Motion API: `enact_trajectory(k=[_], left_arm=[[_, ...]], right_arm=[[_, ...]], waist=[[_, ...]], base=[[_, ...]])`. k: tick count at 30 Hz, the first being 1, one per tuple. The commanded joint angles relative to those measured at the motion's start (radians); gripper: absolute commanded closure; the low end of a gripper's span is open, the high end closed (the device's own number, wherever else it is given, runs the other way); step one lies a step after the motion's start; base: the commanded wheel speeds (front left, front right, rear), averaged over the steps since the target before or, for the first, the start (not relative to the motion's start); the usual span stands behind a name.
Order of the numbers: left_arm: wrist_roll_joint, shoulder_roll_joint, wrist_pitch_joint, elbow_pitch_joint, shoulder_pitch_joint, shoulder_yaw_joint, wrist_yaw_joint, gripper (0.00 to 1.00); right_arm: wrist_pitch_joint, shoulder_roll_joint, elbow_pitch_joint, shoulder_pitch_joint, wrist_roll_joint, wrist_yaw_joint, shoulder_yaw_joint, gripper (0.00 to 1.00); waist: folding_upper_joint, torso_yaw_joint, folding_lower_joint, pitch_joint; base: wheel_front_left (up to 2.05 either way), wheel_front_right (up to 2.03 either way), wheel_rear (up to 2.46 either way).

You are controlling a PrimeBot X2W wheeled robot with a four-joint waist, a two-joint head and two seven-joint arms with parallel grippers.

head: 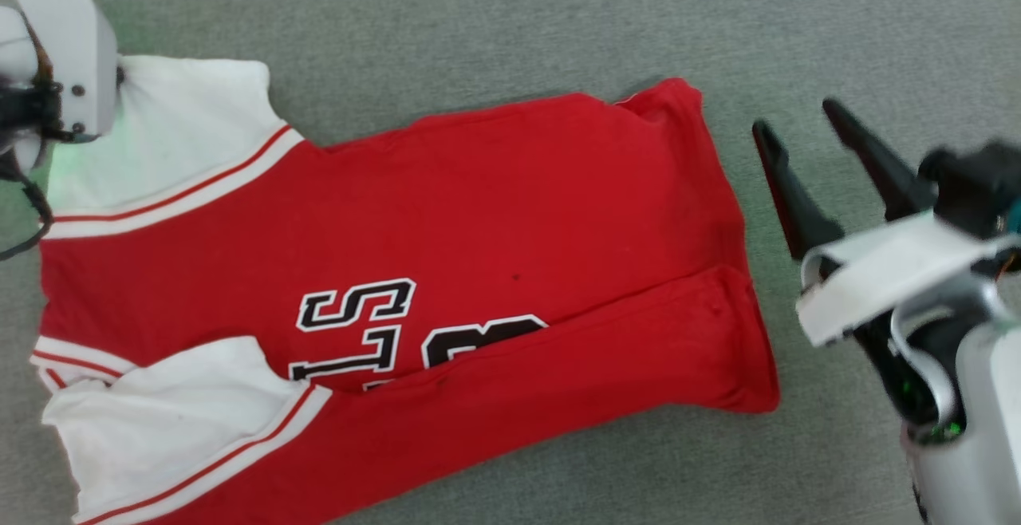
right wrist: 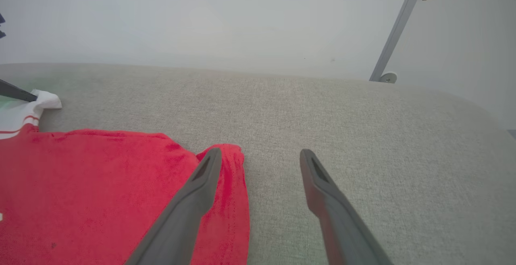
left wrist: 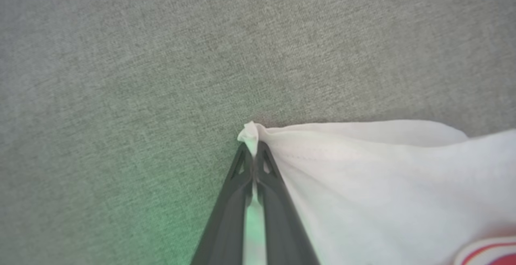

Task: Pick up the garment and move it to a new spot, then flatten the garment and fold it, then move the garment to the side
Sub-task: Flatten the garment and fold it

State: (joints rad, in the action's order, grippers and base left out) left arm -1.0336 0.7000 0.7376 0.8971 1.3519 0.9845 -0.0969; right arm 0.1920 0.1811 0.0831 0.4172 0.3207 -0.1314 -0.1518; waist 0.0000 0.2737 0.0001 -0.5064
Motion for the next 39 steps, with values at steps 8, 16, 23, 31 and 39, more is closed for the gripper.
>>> enact_trajectory(k=[8,16,23,31,39], left_arm=[[0.000,-0.060,-0.006,0.042,-0.031,0.029,-0.010,1.00],[-0.001,-0.093,-0.023,0.057,-0.008,0.035,-0.021,1.00],[-0.007,-0.112,-0.038,0.072,0.000,0.039,-0.025,1.00],[-0.025,-0.131,-0.091,0.075,0.005,0.029,-0.033,1.00],[-0.044,-0.128,-0.161,0.024,0.043,0.024,-0.034,1.00]], right_arm=[[0.239,0.034,-0.092,0.196,0.042,0.002,-0.035,0.00],[0.464,0.053,-0.259,0.332,0.123,0.002,-0.098,0.00],[0.626,0.064,-0.397,0.391,0.169,0.002,-0.149,1.00],[0.660,0.053,-0.455,0.440,0.187,0.002,-0.119,1.00],[0.591,0.088,-0.441,0.441,0.183,0.002,-0.086,1.00]], waist=[[0.0000,-0.048,-0.0001,-0.017],[0.0000,-0.083,-0.0001,-0.026],[0.0000,-0.100,-0.0001,-0.027],[0.0000,-0.121,-0.0001,-0.010],[0.0000,-0.164,-0.0001,0.044]], base=[[0.00,0.00,0.00],[0.00,0.00,0.00],[0.00,0.00,0.00],[0.00,0.00,0.00],[0.00,0.00,0.00]])
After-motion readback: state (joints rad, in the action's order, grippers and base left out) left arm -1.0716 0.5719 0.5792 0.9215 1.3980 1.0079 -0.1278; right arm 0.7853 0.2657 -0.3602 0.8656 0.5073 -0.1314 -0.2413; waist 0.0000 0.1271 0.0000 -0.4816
